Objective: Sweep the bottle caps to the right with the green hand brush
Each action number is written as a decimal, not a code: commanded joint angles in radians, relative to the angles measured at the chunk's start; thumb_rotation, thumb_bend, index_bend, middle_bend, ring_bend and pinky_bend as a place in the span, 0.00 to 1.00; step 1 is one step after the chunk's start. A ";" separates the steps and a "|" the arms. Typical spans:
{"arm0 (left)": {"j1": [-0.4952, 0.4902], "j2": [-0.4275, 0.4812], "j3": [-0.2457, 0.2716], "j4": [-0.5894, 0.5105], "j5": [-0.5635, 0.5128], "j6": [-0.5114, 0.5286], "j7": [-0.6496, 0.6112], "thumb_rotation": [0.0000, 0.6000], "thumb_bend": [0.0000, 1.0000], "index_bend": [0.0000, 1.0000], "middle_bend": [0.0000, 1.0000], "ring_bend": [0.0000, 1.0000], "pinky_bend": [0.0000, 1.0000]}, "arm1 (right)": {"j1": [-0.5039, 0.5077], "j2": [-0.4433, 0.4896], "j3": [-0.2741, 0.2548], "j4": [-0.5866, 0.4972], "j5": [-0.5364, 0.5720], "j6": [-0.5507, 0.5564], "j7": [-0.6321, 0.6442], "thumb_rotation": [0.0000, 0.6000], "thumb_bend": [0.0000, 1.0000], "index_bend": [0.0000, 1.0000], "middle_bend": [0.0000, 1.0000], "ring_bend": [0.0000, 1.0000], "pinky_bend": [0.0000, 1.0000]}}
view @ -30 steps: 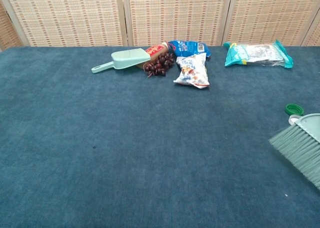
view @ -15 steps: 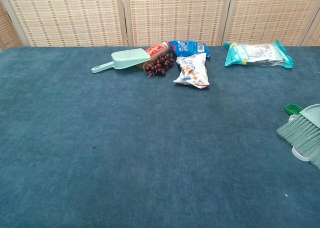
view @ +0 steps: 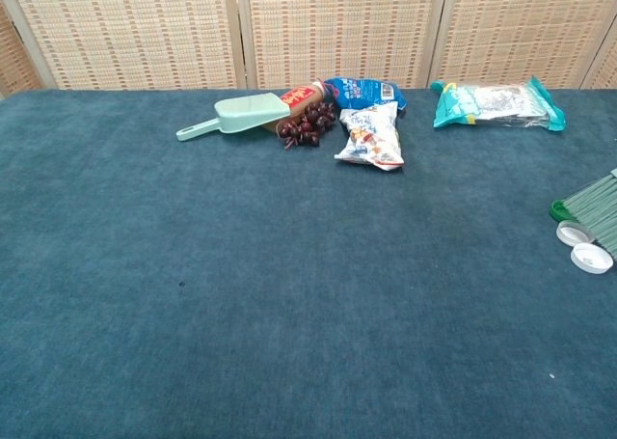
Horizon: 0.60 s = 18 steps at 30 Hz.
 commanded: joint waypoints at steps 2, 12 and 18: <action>0.000 -0.001 0.001 0.001 0.001 -0.001 0.000 1.00 0.46 0.00 0.00 0.00 0.01 | -0.009 0.066 0.019 -0.047 -0.027 0.000 0.147 1.00 0.52 0.94 0.87 0.58 0.16; -0.001 -0.004 0.005 0.003 0.005 -0.004 0.005 1.00 0.46 0.00 0.00 0.00 0.01 | -0.038 0.150 0.043 -0.297 -0.115 -0.044 0.586 1.00 0.52 0.95 0.87 0.58 0.16; -0.002 -0.005 0.002 0.003 0.002 -0.005 0.004 1.00 0.46 0.00 0.00 0.00 0.01 | -0.051 0.024 0.013 -0.337 -0.165 -0.057 0.629 1.00 0.52 0.96 0.87 0.58 0.16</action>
